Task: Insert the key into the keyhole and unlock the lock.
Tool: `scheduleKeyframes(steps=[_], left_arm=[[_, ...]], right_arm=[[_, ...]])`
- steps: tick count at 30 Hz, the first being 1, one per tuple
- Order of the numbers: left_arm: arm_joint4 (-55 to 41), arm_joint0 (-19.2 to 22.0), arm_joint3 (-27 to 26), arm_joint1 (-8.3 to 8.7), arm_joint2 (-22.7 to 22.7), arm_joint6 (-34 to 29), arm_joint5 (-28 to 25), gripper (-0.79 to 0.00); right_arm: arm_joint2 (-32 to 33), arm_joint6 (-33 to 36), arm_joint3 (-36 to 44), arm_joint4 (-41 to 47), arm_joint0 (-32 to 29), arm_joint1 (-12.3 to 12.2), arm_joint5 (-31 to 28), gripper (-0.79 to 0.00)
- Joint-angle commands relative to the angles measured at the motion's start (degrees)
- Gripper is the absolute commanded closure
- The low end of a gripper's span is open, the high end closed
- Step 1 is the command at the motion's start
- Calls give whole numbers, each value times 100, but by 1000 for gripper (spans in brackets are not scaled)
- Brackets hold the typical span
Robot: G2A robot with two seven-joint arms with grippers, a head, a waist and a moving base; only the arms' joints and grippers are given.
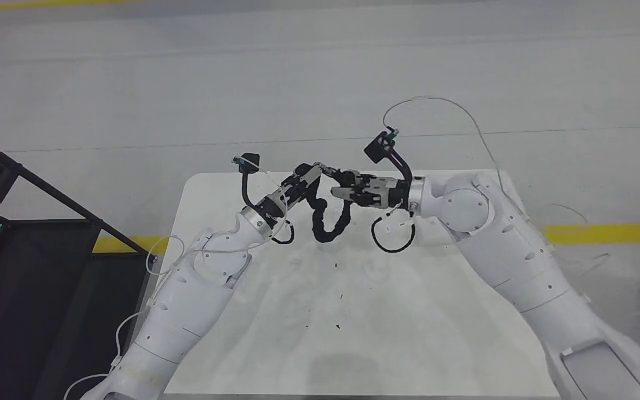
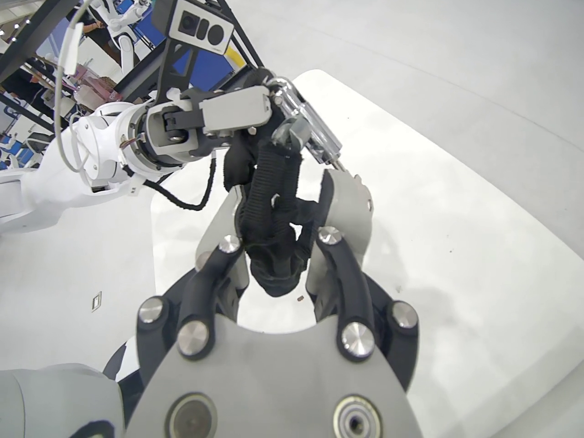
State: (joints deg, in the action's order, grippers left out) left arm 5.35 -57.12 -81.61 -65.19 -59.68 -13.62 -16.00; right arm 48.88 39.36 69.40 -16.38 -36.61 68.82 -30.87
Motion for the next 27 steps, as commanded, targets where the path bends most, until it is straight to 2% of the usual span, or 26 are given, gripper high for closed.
scheduleKeyframes(steps=[1, 9, 20, 22, 27], left_arm=[[0, 0, 0, 0, 0, 0, 0, 0], [0, 0, 0, 0, 0, 0, 0, 0], [0, 0, 0, 0, 0, 0, 0, 0], [0, 0, 0, 0, 0, 0, 0, 0], [0, 0, 0, 0, 0, 0, 0, 0]], right_arm=[[-27, 22, -45, 17, 13, 18, 2, 0], [196, 66, -29, -21, -227, -60, -130, 0], [946, 262, 690, 131, -1070, -345, -231, 0], [1049, 399, 754, 346, -1239, -383, -101, 0], [1285, 949, 821, 798, -1568, -477, 666, 0]])
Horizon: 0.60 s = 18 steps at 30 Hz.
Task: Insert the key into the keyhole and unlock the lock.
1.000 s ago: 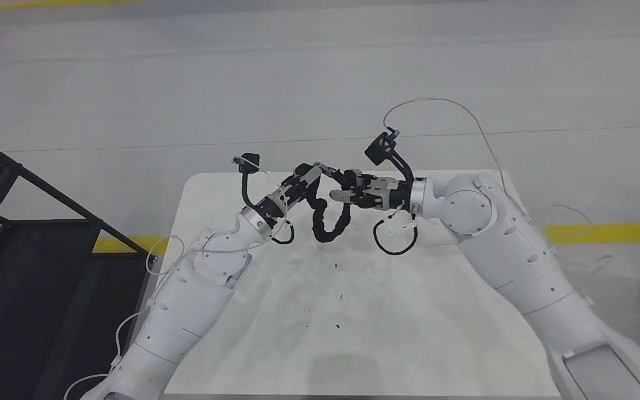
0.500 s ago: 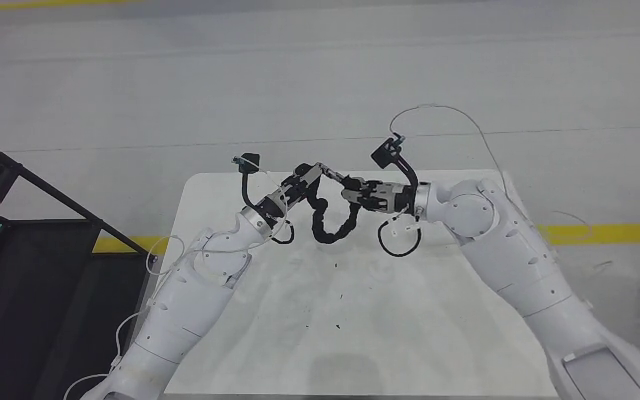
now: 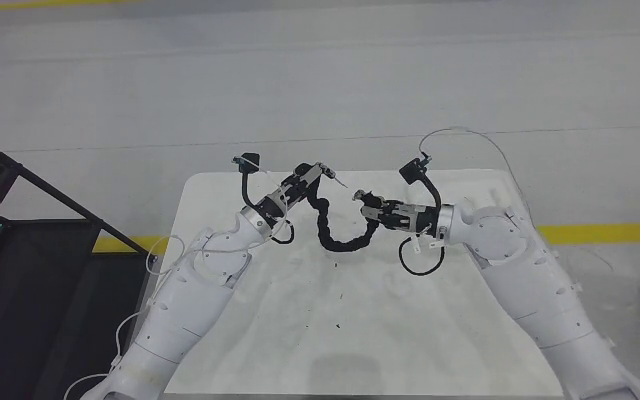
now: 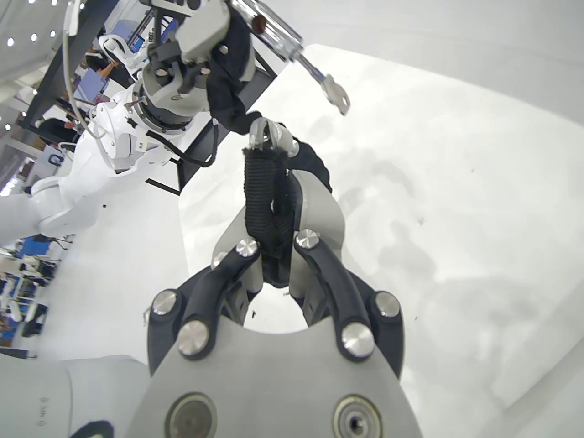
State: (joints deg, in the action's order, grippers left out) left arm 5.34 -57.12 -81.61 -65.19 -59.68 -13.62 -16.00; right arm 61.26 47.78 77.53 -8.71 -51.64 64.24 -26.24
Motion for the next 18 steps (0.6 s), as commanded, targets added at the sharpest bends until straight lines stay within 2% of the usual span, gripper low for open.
scheduleKeyframes(steps=[1, 5, 12, 18], left_arm=[[0, 0, 0, 0, 0, 0, 0, 0], [0, 0, 0, 0, 0, 0, 0, 0], [0, 0, 0, 0, 0, 0, 0, 0], [0, 0, 0, 0, 0, 0, 0, 0]], right_arm=[[79, 200, 26, 82, -119, -34, 369, 0], [166, 466, 56, 244, -260, -72, 987, 0], [142, 1004, 113, -52, -344, -128, 2187, 0], [128, 1252, 167, -147, -379, -154, 2714, 0]])
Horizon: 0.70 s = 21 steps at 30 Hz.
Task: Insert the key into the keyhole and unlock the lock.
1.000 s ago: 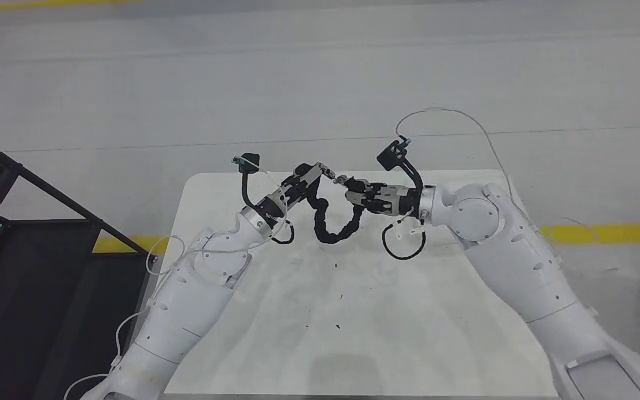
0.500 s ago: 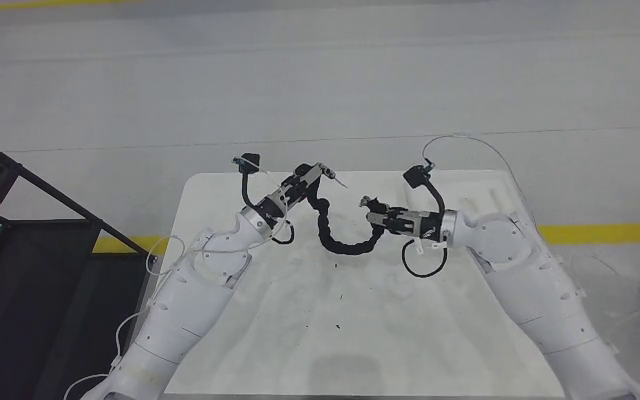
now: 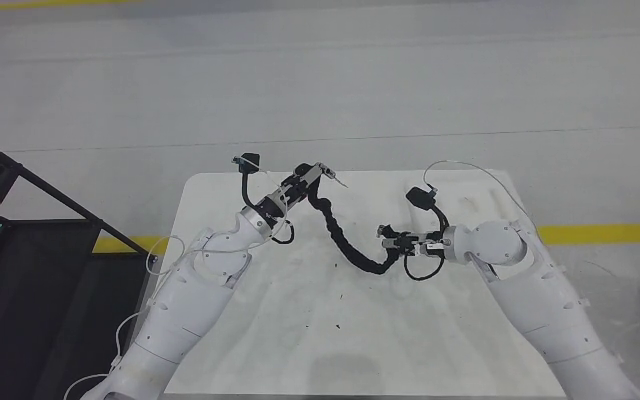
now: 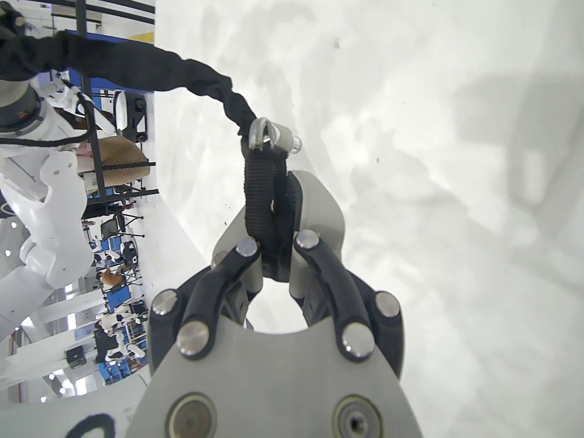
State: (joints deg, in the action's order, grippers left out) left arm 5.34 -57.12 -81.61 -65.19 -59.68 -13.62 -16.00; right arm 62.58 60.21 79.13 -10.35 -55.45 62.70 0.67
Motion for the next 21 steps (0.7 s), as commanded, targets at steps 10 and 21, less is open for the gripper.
scheduleKeyframes(steps=[10, 21], left_arm=[[388, 90, -153, 20, 16, -992, 1336, 0], [1445, 310, -705, 176, -26, -3413, 3916, 0]], right_arm=[[-81, 47, 23, -7, 73, 6, 82, 0], [-268, 440, 156, -365, 166, -10, 650, 0]])
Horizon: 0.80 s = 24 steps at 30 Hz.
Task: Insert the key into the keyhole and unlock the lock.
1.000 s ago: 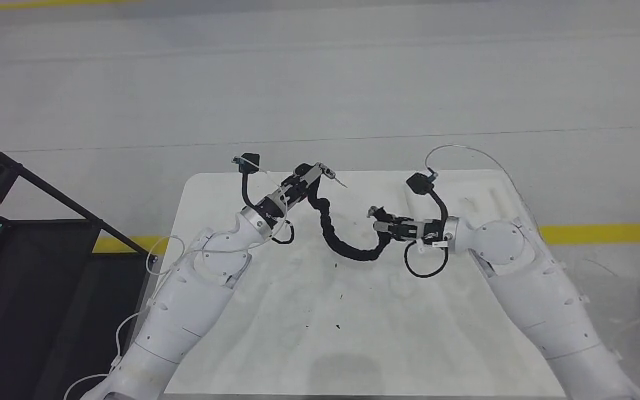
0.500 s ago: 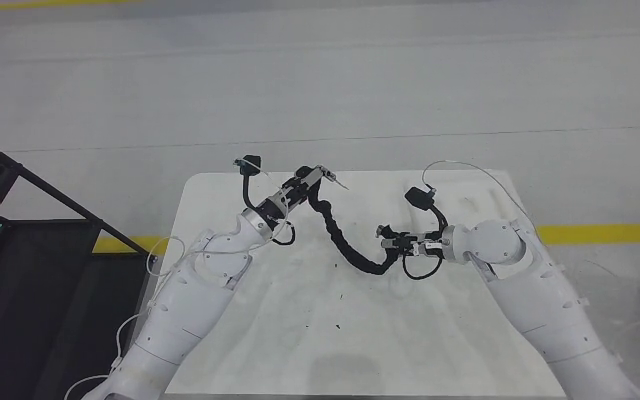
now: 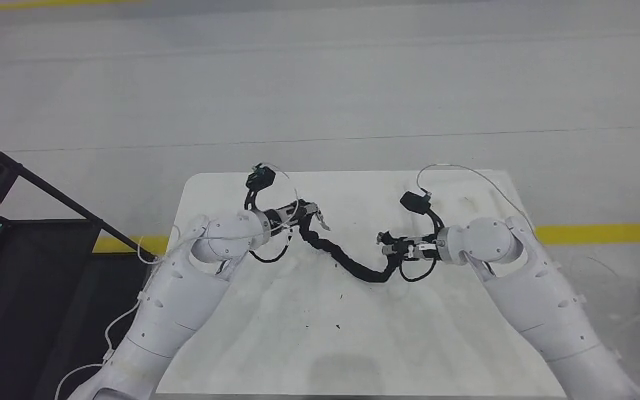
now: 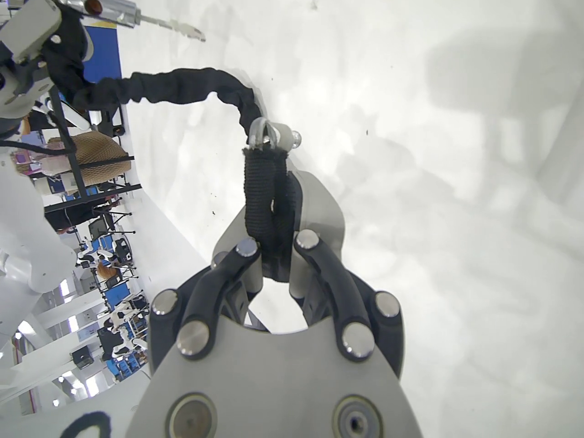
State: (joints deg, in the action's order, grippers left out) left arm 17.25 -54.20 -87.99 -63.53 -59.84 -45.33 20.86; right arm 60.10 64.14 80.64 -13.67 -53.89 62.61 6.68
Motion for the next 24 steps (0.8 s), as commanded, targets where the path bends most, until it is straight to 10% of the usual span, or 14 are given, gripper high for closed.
scheduleKeyframes(steps=[1, 11, 14, 17, 18, 20, 24], left_arm=[[442, 53, -142, 21, 24, -330, 265, 0], [642, 242, -112, -50, 326, -584, 574, 0], [659, 285, 16, -80, 387, -485, 518, 0], [659, 306, 112, -101, 411, -412, 444, -385], [663, 304, 125, -106, 415, -381, 419, -770], [678, 292, 137, -112, 418, -351, 399, -785], [738, 265, 115, -115, 393, -282, 331, -785]], right_arm=[[-35, 77, 16, -63, 27, -2, 91, 0], [-242, 258, -59, -134, 184, 34, 435, 0], [-279, 268, -118, -124, 211, 42, 464, -249], [-298, 276, -176, -121, 231, 45, 489, -388], [-302, 278, -185, -117, 237, 46, 489, -557], [-306, 272, -205, -113, 242, 46, 491, -776], [-304, 240, -211, -92, 242, 46, 489, -785]])
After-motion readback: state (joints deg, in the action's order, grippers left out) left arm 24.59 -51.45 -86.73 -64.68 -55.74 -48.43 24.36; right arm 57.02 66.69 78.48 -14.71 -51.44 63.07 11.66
